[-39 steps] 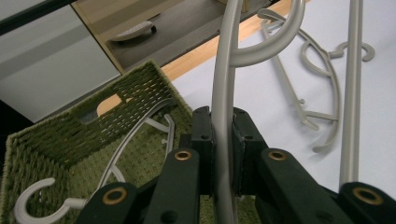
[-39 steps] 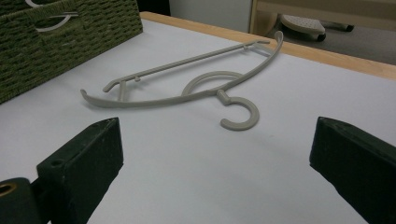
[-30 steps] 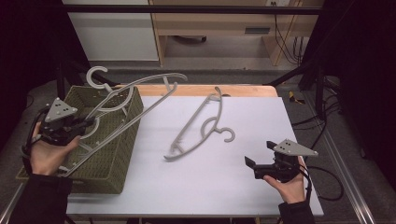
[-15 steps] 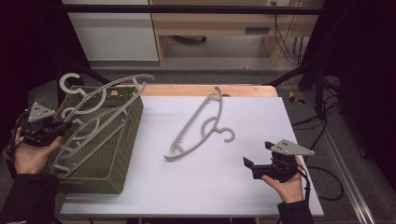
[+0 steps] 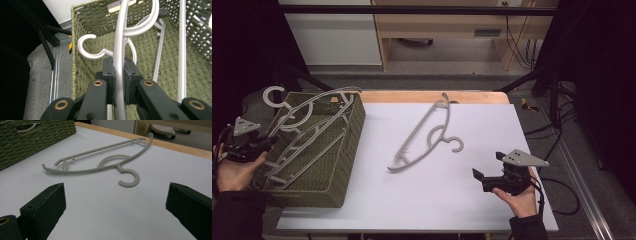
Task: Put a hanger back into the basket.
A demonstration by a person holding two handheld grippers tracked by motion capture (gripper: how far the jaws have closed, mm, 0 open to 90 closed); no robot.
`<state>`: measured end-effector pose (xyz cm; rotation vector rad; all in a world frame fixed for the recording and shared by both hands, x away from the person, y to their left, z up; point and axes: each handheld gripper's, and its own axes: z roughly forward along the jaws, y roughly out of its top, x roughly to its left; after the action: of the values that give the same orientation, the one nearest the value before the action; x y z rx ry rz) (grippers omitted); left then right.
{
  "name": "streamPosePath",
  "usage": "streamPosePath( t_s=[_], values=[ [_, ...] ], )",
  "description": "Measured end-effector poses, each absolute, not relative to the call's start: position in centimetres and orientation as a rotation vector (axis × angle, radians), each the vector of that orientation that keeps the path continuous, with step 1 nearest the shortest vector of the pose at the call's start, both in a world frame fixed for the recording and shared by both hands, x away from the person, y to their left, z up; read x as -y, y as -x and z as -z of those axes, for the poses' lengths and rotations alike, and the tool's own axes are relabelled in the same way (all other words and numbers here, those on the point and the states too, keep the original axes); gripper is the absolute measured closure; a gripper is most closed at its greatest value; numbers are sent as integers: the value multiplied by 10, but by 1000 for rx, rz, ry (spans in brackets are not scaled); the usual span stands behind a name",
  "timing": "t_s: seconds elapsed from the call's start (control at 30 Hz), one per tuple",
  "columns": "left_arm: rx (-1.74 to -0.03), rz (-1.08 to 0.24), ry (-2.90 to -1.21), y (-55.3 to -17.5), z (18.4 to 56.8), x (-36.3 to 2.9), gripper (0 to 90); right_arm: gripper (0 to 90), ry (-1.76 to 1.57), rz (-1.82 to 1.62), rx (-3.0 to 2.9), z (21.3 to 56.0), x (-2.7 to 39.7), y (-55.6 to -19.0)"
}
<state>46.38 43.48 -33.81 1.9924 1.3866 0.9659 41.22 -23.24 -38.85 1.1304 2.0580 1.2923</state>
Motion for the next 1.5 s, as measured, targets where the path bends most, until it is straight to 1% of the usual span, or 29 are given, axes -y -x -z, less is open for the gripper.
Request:
streamPosePath(
  t_s=[0.13, 0.27, 0.43, 0.57, 0.9, 1.1, 1.33, 1.4, 1.5],
  values=[
    [-1391, -958, -1969, -463, 339, -439, 816, 33, -1130, -1287, -2059, 389, 232, -412],
    [-1395, -971, -1996, -465, 339, -437, 816, 33, -1131, -1290, -2059, 389, 232, -412],
    [-1401, -971, -2010, -465, 339, -446, 816, 33, -1127, -1286, -2064, 389, 233, -412],
    [-1404, -973, -1991, -464, 341, -449, 816, 33, -1132, -1288, -2064, 389, 232, -412],
    [-1454, -964, -2035, -472, 360, -455, 815, 33, -1124, -1280, -2073, 390, 232, -413],
    [-1470, -972, -2105, -473, 368, -455, 815, 32, -1132, -1275, -2074, 392, 231, -414],
    [-1507, -929, -2163, -480, 372, -448, 810, 32, -1132, -1273, -2076, 392, 231, -414],
    [-1523, -907, -2156, -481, 372, -449, 807, 32, -1128, -1274, -2078, 391, 231, -414],
    [-1527, -894, -2128, -479, 369, -451, 778, 32, -1130, -1274, -2077, 391, 232, -414]
  ],
)
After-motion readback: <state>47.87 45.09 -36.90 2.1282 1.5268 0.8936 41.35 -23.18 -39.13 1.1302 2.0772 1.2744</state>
